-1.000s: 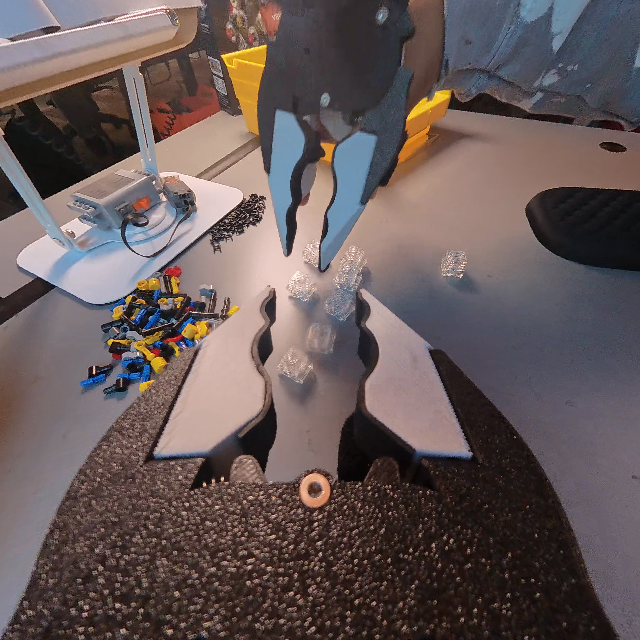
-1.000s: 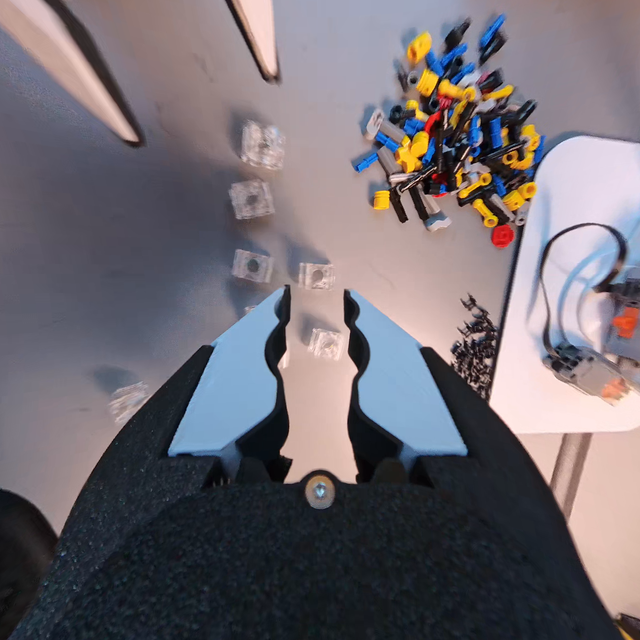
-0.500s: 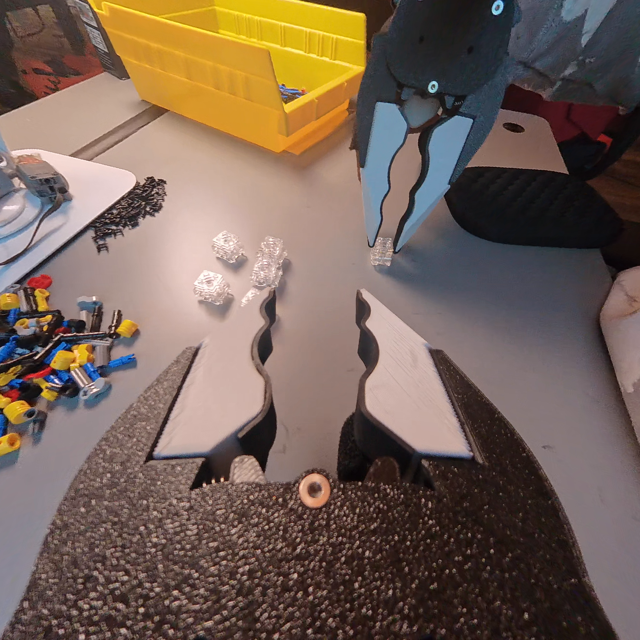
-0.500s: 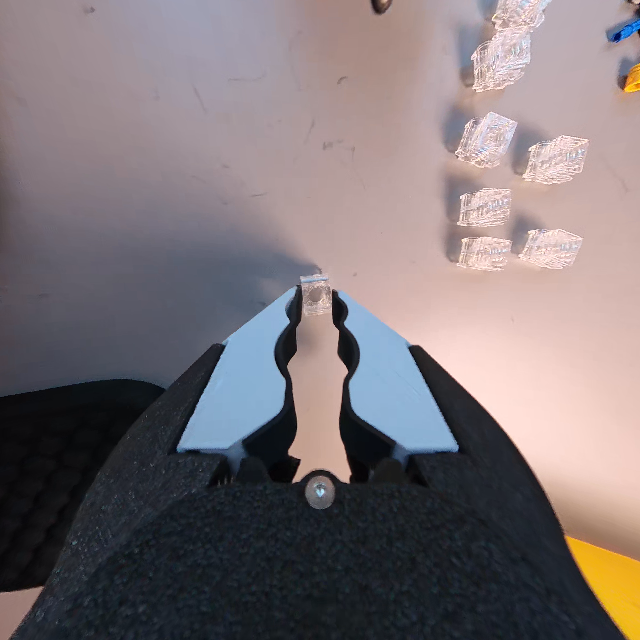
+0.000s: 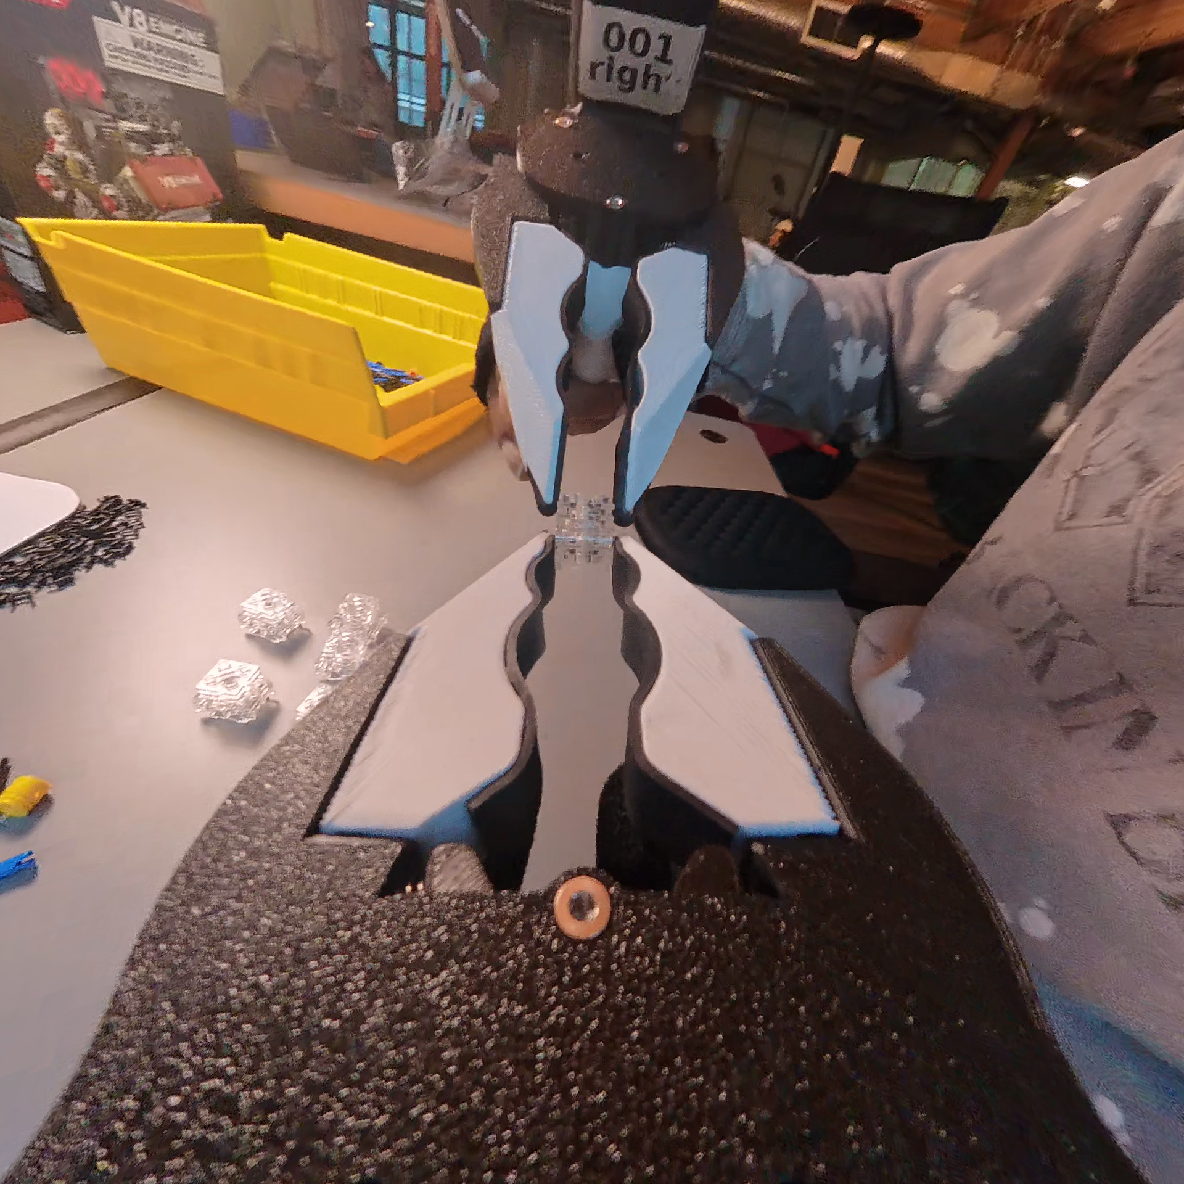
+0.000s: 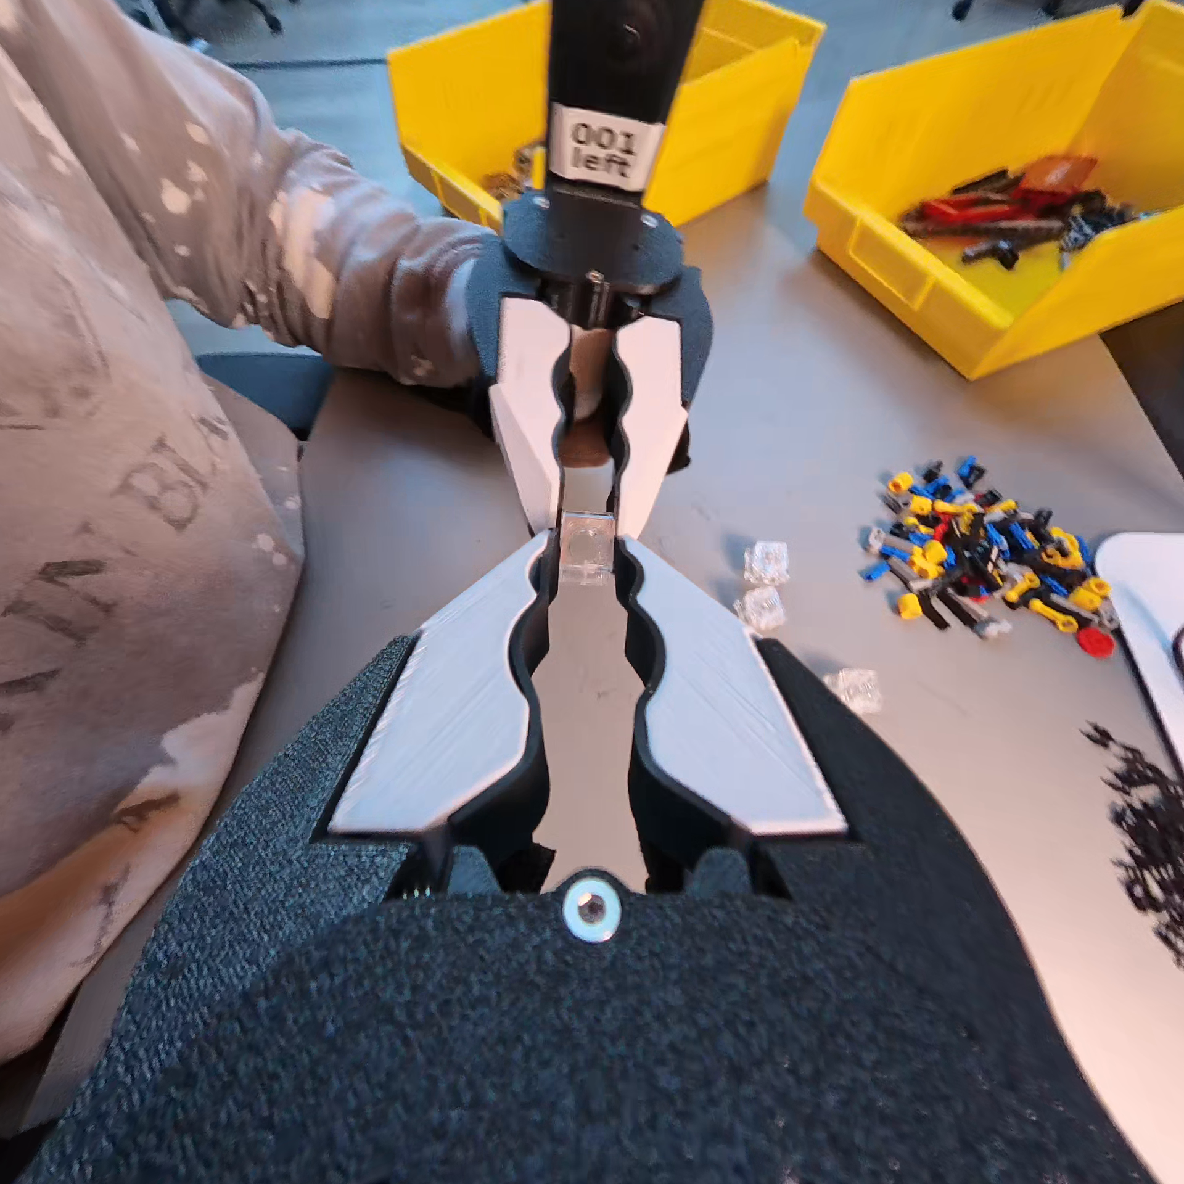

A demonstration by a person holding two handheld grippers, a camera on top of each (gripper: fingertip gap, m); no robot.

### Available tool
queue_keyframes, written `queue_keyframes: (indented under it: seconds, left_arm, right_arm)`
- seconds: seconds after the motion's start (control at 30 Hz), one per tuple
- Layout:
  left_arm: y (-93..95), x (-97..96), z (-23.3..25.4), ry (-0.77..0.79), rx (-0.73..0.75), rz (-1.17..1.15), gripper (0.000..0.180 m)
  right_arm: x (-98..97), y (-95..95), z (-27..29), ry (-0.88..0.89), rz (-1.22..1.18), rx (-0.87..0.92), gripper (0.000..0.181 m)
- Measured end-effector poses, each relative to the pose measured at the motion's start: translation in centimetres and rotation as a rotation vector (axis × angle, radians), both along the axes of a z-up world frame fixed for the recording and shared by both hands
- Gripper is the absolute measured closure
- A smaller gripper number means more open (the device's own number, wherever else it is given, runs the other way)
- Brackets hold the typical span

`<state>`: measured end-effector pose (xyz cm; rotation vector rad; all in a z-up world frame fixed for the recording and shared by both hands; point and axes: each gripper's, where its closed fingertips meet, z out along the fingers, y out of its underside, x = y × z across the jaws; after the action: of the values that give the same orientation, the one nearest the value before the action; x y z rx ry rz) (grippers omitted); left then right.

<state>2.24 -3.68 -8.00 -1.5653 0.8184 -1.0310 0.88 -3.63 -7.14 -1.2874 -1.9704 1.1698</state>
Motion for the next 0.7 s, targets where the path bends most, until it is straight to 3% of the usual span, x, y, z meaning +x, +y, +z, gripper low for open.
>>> queue_keyframes:
  seconds: [0.2, 0.5, 0.6, 0.7]
  left_arm:
    - [-3.9, 0.2, 2.0, -0.206, -0.135, -0.34, 0.166]
    - [-7.5, 1.1, 0.8, -0.175, -0.227, -0.579, 0.166]
    - [-6.2, 0.6, 0.3, -0.155, -0.235, -0.505, 0.164]
    - [-1.7, -2.1, -0.9, -0.048, -0.189, -0.224, 0.151]
  right_arm:
    - [1.0, -3.0, 1.0, 0.061, 0.26, 0.214, 0.153]
    - [1.2, -6.8, -0.2, -0.039, 0.497, 0.362, 0.159]
    - [0.8, -5.5, -0.7, -0.103, 0.453, 0.37, 0.16]
    - [-1.4, -0.4, -1.4, -0.17, 0.258, 0.364, 0.165]
